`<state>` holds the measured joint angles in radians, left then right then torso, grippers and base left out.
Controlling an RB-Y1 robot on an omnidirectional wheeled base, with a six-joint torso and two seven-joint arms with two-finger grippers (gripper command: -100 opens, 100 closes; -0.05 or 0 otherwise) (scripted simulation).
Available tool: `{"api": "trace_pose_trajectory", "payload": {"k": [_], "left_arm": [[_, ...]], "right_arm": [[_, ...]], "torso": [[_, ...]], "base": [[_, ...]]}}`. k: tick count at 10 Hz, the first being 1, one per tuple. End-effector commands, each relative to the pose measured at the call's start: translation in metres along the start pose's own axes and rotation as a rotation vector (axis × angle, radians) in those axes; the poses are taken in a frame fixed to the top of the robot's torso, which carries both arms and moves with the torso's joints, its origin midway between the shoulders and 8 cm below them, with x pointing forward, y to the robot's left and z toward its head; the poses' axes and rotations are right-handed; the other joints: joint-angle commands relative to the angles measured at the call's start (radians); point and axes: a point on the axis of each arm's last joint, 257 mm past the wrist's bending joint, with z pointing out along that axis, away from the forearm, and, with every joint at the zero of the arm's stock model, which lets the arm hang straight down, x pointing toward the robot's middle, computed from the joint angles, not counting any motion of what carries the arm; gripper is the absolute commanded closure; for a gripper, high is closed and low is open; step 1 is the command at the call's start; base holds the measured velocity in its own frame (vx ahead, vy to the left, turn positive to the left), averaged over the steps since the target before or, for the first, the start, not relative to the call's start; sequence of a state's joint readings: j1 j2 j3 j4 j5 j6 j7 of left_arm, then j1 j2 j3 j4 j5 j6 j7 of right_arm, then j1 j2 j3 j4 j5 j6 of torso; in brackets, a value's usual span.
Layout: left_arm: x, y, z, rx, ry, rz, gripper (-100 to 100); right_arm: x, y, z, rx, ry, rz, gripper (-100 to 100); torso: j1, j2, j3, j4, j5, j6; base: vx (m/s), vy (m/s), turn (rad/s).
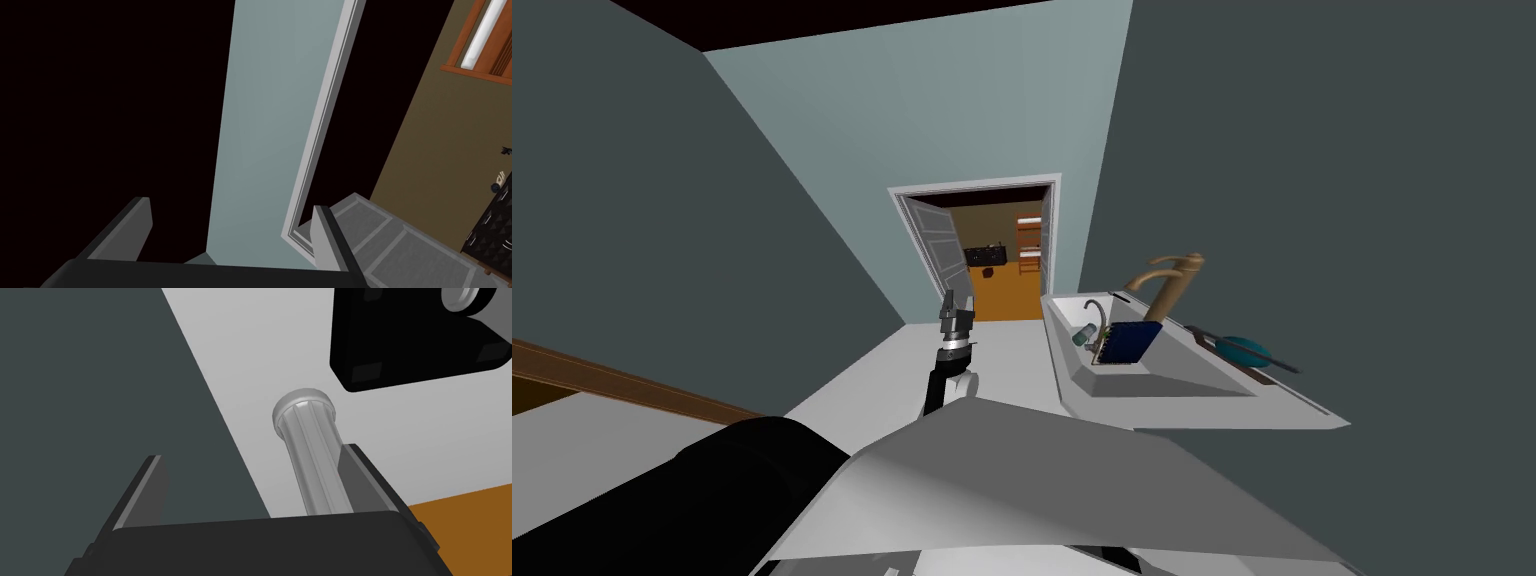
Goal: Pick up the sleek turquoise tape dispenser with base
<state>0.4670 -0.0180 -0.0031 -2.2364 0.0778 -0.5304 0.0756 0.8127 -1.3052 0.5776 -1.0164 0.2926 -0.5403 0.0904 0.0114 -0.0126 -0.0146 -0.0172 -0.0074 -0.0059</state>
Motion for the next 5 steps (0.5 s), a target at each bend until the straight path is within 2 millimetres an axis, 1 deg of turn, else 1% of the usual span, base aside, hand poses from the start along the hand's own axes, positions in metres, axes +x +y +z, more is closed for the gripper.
{"api": "trace_pose_trajectory", "payload": {"k": [1,2,3,4,5], "left_arm": [[0.0,0.0,0.0,0.0,0.0,0.0,0],[0.0,0.0,0.0,0.0,0.0,0.0,0],[0.0,0.0,0.0,0.0,0.0,0.0,0],[0.0,0.0,0.0,0.0,0.0,0.0,0],[0.0,0.0,0.0,0.0,0.0,0.0,0]], "right_arm": [[0.003,-0.021,-0.012,0.033,0.018,-0.008,-100],[0.006,-0.028,-0.015,0.048,0.023,-0.005,-100],[0.006,-0.028,-0.015,0.048,0.023,-0.005,-100],[0.007,-0.061,-0.039,0.106,0.052,-0.018,-100],[0.008,-0.063,-0.04,0.111,0.054,-0.017,-100]], "torso": [[0.0,0.0,0.0,0.0,0.0,0.0],[-0.001,0.0,0.0,0.0,0.0,0.001],[-0.003,0.004,0.002,0.001,-0.001,0.001],[-0.005,0.006,0.004,0.001,-0.001,0.001],[-0.004,0.005,0.003,0.001,-0.001,0.0]], "base": [[0.093,0.065,0.06],[0.03,0.02,-0.005],[-0.006,-0.001,-0.011],[0.034,0.036,0.136],[0.064,0.046,0.065]]}}
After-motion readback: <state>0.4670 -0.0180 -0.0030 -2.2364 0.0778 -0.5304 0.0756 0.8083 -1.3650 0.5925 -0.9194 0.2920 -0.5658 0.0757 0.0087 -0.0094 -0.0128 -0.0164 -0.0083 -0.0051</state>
